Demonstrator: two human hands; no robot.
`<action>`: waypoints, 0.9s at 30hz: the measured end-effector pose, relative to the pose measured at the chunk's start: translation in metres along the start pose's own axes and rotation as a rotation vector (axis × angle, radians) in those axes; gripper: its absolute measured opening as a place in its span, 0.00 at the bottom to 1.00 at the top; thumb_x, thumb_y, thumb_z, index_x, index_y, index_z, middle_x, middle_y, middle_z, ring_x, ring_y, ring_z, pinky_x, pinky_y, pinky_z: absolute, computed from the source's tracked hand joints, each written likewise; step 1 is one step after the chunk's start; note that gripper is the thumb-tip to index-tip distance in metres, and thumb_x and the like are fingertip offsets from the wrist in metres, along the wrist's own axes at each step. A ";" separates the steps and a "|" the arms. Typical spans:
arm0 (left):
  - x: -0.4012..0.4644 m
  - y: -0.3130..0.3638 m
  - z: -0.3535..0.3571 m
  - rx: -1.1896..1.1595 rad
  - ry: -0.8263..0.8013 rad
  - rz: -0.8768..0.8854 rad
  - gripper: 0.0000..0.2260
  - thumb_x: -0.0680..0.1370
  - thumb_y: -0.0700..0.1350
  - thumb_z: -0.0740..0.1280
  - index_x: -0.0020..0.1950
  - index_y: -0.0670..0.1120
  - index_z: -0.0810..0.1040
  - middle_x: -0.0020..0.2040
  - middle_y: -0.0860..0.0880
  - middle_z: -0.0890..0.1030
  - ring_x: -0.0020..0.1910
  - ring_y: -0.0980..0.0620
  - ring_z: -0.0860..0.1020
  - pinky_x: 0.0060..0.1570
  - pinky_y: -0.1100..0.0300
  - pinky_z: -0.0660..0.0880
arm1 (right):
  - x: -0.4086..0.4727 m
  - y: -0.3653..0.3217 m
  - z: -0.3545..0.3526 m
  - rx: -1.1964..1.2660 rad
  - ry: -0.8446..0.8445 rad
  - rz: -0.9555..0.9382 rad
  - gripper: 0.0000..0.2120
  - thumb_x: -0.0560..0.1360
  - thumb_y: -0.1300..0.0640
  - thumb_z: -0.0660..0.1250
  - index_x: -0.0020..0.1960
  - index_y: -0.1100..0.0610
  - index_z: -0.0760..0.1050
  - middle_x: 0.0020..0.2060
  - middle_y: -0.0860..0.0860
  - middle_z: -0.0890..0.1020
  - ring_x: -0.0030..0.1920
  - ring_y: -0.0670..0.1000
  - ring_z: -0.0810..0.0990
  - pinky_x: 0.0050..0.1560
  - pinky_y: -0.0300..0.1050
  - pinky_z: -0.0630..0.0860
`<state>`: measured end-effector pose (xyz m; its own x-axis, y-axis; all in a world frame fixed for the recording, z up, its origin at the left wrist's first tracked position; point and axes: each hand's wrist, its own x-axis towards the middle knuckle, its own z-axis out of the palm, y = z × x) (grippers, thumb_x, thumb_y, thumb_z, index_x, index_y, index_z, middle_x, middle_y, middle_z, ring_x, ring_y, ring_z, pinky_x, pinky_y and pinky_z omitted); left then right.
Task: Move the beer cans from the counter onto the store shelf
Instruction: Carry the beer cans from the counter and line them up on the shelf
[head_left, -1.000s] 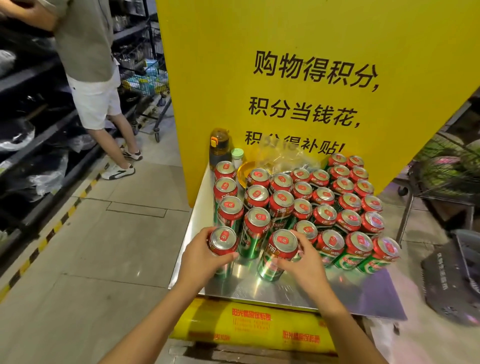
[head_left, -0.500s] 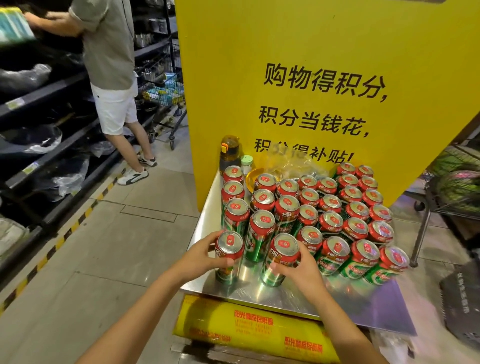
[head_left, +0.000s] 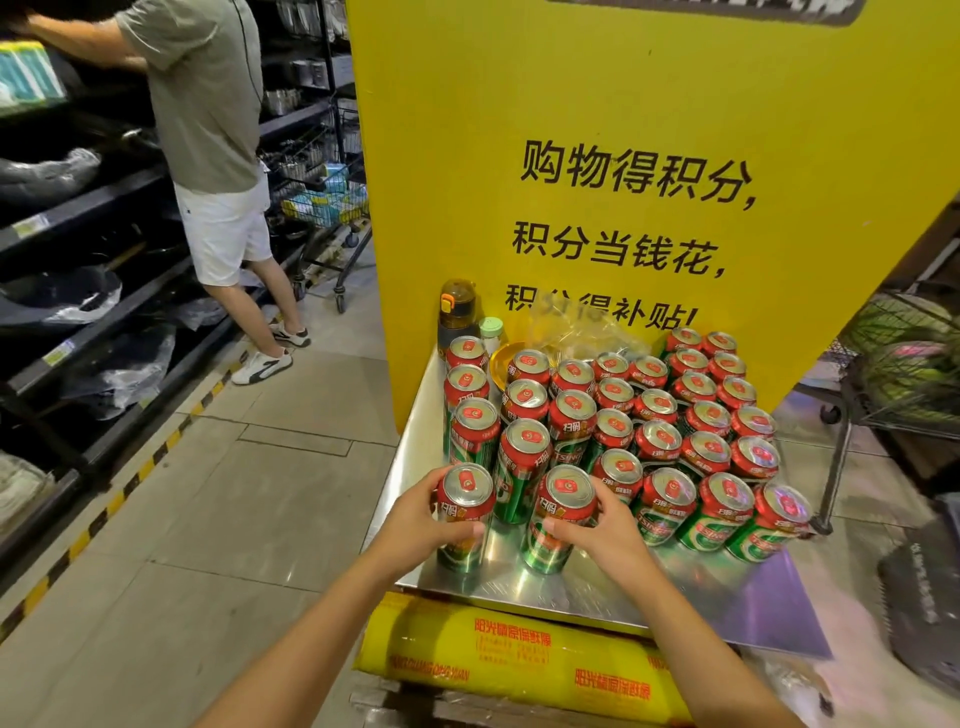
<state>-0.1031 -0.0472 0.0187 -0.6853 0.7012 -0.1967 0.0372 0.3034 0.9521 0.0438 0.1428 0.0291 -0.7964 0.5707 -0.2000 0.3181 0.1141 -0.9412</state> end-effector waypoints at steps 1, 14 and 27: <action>-0.001 0.000 0.002 -0.004 0.022 0.000 0.34 0.61 0.49 0.80 0.64 0.52 0.72 0.57 0.55 0.79 0.58 0.55 0.76 0.61 0.54 0.74 | -0.001 -0.002 0.001 0.000 0.011 -0.004 0.28 0.63 0.60 0.78 0.59 0.49 0.72 0.51 0.44 0.81 0.52 0.41 0.78 0.54 0.39 0.74; -0.097 0.040 -0.027 -0.243 0.468 0.027 0.34 0.53 0.59 0.77 0.57 0.59 0.73 0.55 0.56 0.79 0.56 0.55 0.77 0.55 0.56 0.75 | -0.022 -0.071 0.029 0.030 -0.257 -0.186 0.26 0.60 0.58 0.78 0.52 0.42 0.73 0.48 0.41 0.81 0.48 0.38 0.79 0.47 0.35 0.76; -0.319 0.020 -0.165 -0.397 1.346 -0.006 0.32 0.52 0.56 0.77 0.54 0.57 0.74 0.50 0.54 0.81 0.49 0.57 0.79 0.43 0.62 0.74 | -0.086 -0.178 0.286 0.091 -0.996 -0.351 0.32 0.51 0.46 0.76 0.55 0.47 0.75 0.46 0.45 0.84 0.46 0.43 0.83 0.38 0.34 0.78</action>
<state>-0.0032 -0.3713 0.1389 -0.8557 -0.5156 -0.0440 -0.0185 -0.0545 0.9983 -0.0913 -0.1594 0.1361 -0.9114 -0.4116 -0.0071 -0.0185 0.0581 -0.9981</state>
